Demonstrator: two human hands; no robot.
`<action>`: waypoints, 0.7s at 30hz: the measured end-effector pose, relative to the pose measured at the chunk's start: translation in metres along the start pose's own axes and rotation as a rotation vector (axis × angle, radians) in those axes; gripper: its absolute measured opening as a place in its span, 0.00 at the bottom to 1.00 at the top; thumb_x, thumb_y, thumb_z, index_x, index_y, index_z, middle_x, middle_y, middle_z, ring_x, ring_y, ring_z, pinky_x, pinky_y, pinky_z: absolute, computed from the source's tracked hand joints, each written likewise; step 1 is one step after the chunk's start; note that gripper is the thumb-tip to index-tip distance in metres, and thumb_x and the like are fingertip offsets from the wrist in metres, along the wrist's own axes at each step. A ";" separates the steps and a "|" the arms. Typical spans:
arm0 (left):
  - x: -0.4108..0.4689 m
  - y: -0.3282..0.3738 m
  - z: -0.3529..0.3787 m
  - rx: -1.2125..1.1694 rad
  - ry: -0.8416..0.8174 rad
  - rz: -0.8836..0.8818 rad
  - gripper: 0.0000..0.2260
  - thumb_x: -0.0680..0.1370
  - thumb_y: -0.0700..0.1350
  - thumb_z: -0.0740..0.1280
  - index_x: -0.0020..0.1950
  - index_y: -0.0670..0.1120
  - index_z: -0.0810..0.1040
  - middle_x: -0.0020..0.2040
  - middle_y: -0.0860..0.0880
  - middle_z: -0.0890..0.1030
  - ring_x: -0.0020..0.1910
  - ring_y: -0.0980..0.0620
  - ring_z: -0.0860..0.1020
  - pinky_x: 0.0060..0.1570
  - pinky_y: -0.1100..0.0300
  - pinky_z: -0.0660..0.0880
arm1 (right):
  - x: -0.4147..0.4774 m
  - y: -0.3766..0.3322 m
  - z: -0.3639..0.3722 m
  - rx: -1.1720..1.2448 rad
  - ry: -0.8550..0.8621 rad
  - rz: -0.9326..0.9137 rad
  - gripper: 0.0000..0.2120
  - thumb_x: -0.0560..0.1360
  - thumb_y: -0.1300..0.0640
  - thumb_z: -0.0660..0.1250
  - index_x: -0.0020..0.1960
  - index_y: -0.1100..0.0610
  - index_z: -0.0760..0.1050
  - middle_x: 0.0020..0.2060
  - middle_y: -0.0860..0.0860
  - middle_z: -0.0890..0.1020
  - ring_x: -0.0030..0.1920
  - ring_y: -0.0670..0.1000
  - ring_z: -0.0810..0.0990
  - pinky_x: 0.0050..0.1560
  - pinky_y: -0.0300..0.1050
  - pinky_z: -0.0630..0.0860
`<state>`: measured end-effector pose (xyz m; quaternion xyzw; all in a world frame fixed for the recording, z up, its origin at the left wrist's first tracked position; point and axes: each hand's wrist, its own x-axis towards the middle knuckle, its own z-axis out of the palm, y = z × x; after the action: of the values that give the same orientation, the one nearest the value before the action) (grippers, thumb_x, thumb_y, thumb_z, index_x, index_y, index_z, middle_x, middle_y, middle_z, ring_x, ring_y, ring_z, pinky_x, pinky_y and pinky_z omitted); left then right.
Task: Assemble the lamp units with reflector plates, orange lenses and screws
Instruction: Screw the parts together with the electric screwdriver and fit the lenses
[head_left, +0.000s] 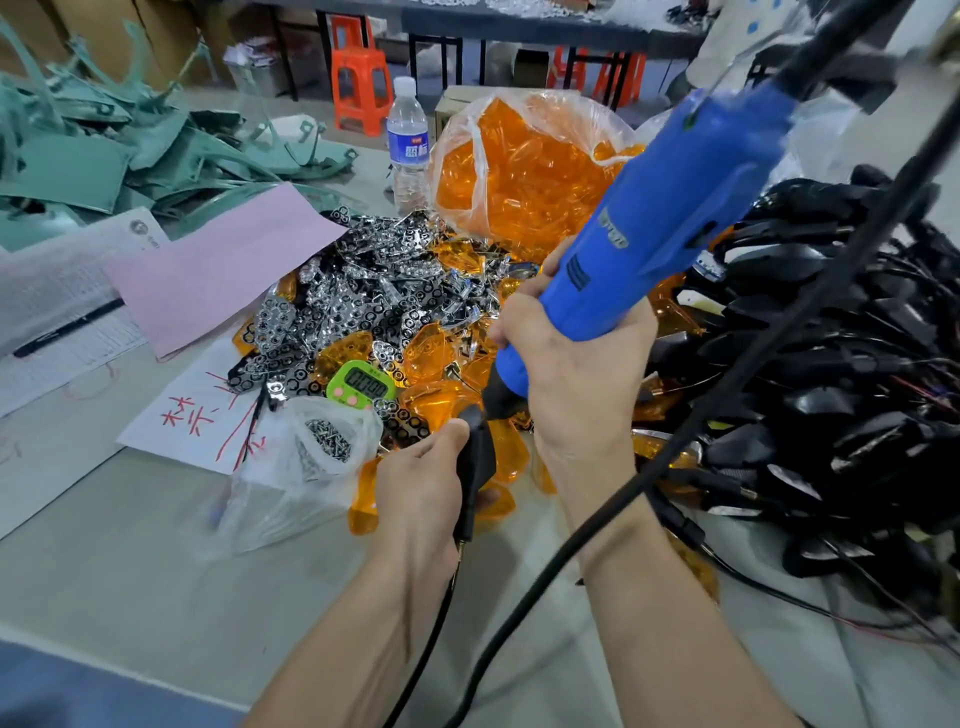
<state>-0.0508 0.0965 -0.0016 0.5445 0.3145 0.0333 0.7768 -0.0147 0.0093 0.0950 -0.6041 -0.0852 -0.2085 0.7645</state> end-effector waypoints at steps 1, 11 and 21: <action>0.000 0.000 0.000 -0.013 0.005 -0.004 0.19 0.80 0.46 0.71 0.28 0.50 0.85 0.32 0.45 0.83 0.23 0.49 0.79 0.24 0.59 0.76 | -0.002 0.000 -0.001 -0.043 -0.007 0.026 0.08 0.69 0.64 0.70 0.43 0.53 0.75 0.35 0.53 0.79 0.34 0.52 0.79 0.37 0.44 0.79; -0.003 -0.003 -0.005 -0.007 0.003 -0.019 0.16 0.81 0.45 0.70 0.34 0.42 0.85 0.35 0.40 0.82 0.27 0.46 0.80 0.22 0.61 0.75 | 0.000 0.000 -0.003 -0.178 -0.054 0.054 0.09 0.74 0.70 0.72 0.51 0.73 0.76 0.39 0.62 0.81 0.35 0.49 0.80 0.37 0.35 0.76; 0.005 -0.004 -0.001 -0.005 0.049 0.058 0.17 0.80 0.46 0.71 0.30 0.51 0.85 0.31 0.47 0.82 0.25 0.50 0.79 0.31 0.52 0.82 | -0.002 -0.019 0.003 -0.042 0.050 0.085 0.05 0.65 0.62 0.69 0.39 0.60 0.73 0.26 0.44 0.78 0.26 0.40 0.76 0.29 0.32 0.73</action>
<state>-0.0484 0.0981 -0.0073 0.5506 0.3173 0.0701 0.7689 -0.0241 0.0094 0.1119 -0.6178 -0.0362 -0.1927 0.7615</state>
